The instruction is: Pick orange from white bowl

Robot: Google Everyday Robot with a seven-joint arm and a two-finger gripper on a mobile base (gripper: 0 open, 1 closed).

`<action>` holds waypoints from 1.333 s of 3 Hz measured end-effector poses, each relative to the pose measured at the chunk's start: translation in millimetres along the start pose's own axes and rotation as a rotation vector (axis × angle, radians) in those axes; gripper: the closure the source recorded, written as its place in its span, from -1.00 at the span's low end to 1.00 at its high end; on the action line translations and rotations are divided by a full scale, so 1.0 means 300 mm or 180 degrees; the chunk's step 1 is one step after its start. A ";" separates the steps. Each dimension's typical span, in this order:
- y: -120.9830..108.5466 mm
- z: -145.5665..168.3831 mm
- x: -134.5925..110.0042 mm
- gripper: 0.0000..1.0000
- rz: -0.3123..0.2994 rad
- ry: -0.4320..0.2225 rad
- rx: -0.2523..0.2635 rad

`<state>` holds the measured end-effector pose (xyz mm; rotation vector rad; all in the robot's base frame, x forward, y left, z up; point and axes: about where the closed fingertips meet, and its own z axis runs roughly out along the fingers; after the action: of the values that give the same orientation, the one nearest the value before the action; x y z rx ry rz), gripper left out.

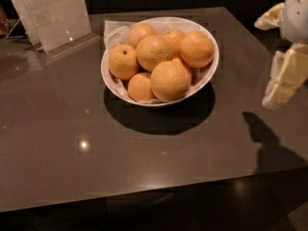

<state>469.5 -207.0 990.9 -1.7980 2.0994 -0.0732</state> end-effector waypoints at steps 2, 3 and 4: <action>-0.225 0.059 -0.146 -1.00 -0.0516 -0.0412 -0.0058; -0.238 0.054 -0.159 -1.00 -0.0522 -0.0438 -0.0007; -0.270 0.092 -0.179 -1.00 -0.0583 -0.0518 -0.0005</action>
Offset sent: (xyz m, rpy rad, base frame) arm 0.1031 0.0478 0.0172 0.0578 -0.0225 0.2698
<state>560.7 -164.7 1001.0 -1.9242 1.8215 0.0259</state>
